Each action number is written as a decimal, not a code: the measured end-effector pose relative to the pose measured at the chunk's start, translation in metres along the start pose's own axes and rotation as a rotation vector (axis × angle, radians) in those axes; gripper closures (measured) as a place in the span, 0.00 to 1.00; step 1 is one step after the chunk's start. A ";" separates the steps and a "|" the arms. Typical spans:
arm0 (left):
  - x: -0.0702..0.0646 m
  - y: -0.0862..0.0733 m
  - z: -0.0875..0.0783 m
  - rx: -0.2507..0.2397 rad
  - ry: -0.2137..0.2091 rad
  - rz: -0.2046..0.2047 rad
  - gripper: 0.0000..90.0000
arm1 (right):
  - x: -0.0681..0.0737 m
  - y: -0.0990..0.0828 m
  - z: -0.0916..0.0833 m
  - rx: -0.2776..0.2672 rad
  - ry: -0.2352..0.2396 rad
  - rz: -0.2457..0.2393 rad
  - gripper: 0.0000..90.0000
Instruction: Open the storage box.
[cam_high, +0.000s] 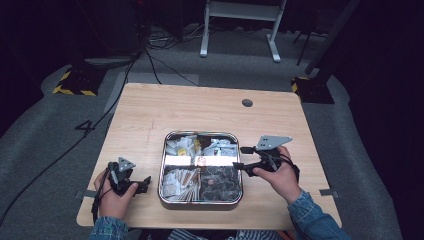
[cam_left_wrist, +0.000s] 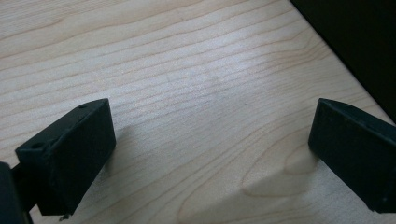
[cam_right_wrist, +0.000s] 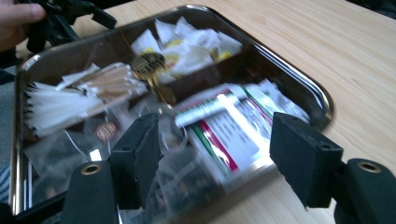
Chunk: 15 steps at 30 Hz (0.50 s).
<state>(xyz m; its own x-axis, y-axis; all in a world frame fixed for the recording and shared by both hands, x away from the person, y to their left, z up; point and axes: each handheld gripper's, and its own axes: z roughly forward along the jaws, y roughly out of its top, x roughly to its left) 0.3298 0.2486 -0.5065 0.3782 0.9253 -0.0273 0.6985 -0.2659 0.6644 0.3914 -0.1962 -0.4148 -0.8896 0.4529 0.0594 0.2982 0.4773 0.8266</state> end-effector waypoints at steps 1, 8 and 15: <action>0.000 0.000 0.000 0.000 0.001 -0.002 0.01 | 0.001 0.003 0.004 0.002 0.004 -0.005 0.38; 0.000 0.000 0.000 0.000 0.001 -0.002 0.01 | 0.013 0.019 0.034 0.066 0.037 -0.050 0.38; 0.000 0.000 0.000 0.000 0.001 -0.002 0.01 | 0.020 0.027 0.066 0.097 0.099 -0.037 0.38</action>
<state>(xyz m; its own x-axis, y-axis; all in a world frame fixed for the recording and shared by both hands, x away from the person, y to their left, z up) 0.3298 0.2484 -0.5066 0.3764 0.9260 -0.0280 0.6991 -0.2641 0.6644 0.4045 -0.1244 -0.4280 -0.9290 0.3592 0.0885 0.2921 0.5654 0.7714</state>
